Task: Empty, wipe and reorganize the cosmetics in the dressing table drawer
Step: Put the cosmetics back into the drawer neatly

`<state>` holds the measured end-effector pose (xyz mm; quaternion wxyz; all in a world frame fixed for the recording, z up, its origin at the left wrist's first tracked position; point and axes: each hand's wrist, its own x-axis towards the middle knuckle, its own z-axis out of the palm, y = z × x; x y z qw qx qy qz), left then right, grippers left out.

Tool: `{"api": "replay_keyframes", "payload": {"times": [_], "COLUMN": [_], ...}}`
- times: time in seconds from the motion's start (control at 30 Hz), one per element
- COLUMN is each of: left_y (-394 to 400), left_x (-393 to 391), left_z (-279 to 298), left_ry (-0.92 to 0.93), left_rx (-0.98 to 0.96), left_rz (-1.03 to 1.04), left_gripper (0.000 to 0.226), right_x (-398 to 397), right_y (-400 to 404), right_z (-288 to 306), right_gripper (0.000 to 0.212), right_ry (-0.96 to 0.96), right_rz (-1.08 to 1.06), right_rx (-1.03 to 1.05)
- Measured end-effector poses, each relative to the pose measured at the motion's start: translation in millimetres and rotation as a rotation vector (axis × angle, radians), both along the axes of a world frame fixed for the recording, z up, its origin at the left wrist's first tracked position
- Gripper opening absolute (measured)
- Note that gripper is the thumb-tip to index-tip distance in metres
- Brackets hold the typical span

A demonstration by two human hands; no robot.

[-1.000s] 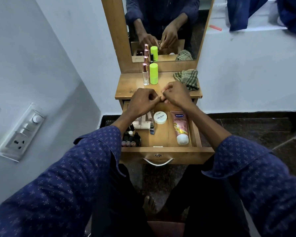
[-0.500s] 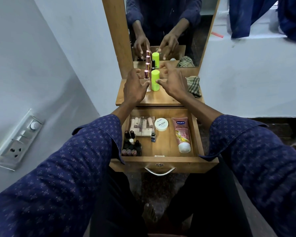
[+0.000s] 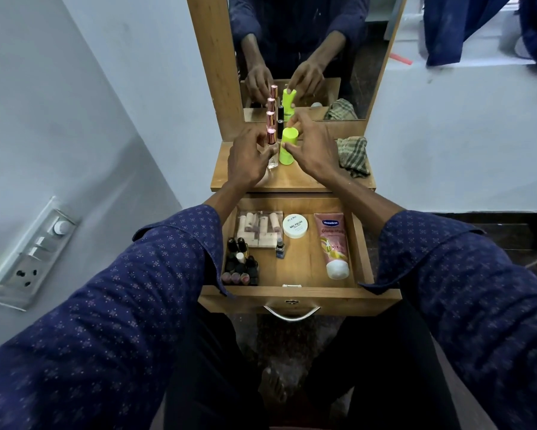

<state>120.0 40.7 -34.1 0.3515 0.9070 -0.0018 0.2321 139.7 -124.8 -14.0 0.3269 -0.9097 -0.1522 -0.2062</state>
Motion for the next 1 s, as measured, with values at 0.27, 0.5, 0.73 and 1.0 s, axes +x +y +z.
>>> {"api": "replay_keyframes", "payload": {"times": [0.27, 0.5, 0.73, 1.0], "left_y": [-12, -26, -36, -36], "left_x": [-26, -64, -107, -120], "left_z": [4, 5, -22, -59], "left_ry": [0.024, 0.104, 0.291, 0.340], "left_rx": [0.027, 0.039, 0.147, 0.327], "left_rz": [-0.077, -0.184, -0.351, -0.342], "left_gripper": [0.021, 0.024, 0.021, 0.033], "right_x": [-25, -61, -124, -171], "right_y": [-29, -51, -70, -73], "right_z": [-4, -4, -42, -84], "right_gripper": [0.039, 0.045, 0.042, 0.039], "right_ry": [0.012, 0.071, 0.197, 0.255], "right_rz": [-0.021, 0.008, 0.003, 0.007], "right_rx": [0.114, 0.108, 0.092, 0.077]}}
